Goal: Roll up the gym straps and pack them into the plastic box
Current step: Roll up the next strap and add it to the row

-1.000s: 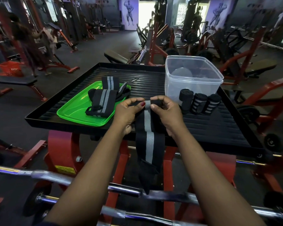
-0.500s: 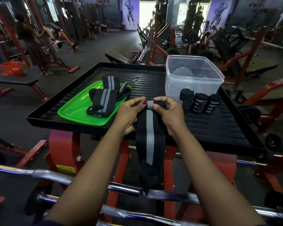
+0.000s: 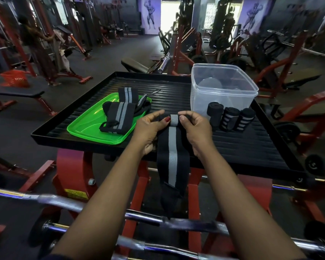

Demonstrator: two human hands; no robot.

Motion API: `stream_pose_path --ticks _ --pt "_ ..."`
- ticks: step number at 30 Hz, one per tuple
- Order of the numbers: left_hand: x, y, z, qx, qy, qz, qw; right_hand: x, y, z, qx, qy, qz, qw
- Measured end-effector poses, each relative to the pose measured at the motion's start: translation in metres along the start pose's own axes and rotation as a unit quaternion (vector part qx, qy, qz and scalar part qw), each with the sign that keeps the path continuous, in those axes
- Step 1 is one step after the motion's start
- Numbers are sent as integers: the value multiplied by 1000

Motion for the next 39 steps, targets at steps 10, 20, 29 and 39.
stream_pose_path --ticks 10,20,29,39 --pt "-2 -1 -1 50 24 -76 996 5 1 3 50 -63 121 989" --pt "1 -5 -8 72 22 -395 915 6 -12 8 4 -89 317 944" --pt "1 -5 -7 58 15 -305 951 7 -14 12 48 -108 255 960" --pt "-1 2 -1 73 -15 -109 991 9 -7 6 36 -42 74 996"
Point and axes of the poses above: each hand's wrist, its own z-axis away from the middle knuckle, its own x-axis out of the palm, y = z × x, the point moved 2 cm from there along -z, towards the middle knuckle, and after that the axes turned 3 degrees about -y, right-handed, at the moved point
